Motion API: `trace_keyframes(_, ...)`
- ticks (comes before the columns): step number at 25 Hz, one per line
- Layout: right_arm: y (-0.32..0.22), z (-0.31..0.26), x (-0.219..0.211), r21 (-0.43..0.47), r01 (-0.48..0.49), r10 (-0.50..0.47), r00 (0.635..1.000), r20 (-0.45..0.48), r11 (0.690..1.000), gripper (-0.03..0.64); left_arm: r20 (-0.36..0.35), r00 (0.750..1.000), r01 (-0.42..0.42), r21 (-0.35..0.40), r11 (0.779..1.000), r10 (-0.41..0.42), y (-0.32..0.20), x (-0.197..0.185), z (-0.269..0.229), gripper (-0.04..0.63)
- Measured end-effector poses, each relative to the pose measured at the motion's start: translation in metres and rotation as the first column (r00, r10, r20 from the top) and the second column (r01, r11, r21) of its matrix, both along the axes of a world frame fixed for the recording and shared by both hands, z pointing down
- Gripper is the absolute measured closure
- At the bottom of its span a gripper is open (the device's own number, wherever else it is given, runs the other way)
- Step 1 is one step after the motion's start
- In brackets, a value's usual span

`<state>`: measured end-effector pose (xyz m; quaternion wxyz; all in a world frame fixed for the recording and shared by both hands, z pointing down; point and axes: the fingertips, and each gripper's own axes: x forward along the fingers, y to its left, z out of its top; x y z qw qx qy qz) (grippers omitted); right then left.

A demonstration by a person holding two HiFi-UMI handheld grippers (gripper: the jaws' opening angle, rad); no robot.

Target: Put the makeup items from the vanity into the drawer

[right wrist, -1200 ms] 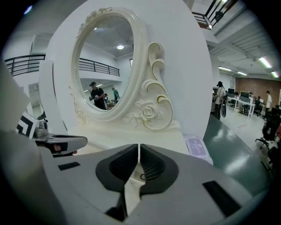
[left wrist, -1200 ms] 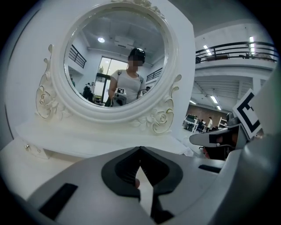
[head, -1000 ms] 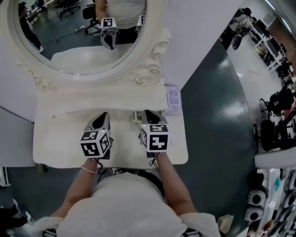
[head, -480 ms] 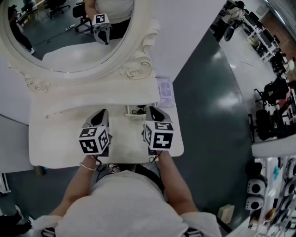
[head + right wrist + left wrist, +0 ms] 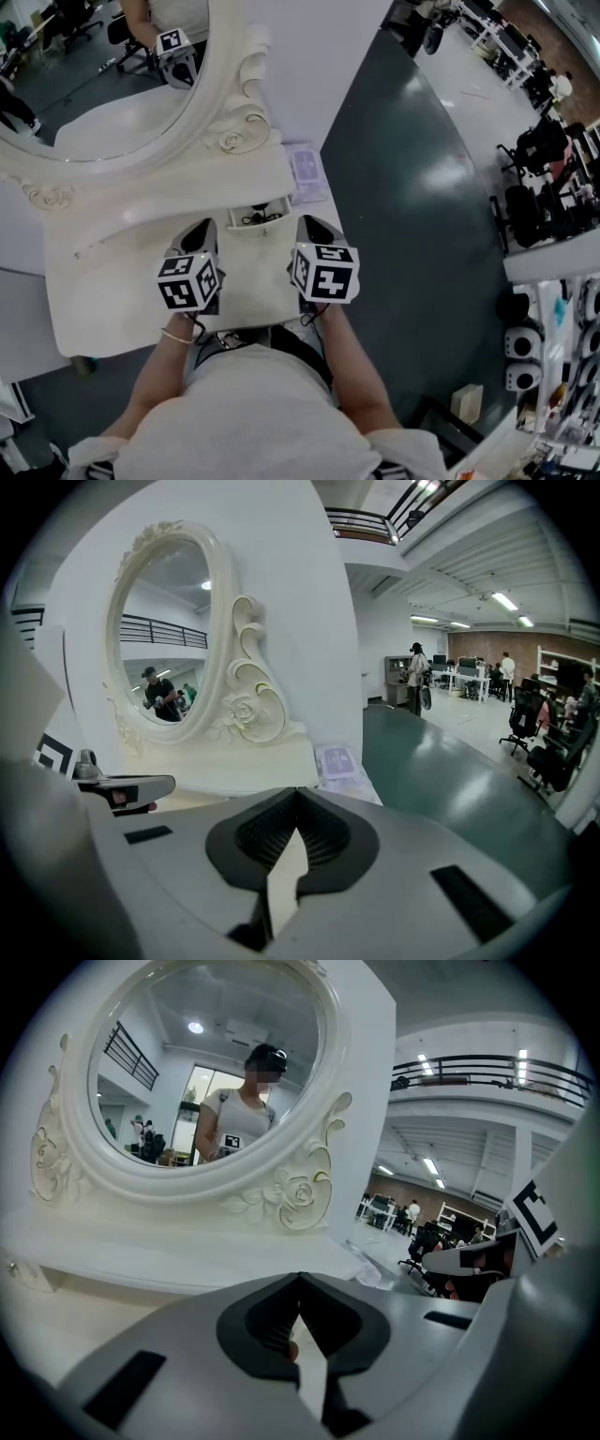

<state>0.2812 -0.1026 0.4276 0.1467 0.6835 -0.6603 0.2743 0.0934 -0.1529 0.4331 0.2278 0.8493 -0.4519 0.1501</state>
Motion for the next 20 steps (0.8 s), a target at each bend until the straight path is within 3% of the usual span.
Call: trace_keyframes(20,-0.0016,0.0062,0.0074,-0.013,-0.008,0.008,1.000,0.002,1.000,0.598,-0.002,1.000,0.026,0.002,1.000,-0.026,-0.0045,-0.0021,0.0008,0.592)
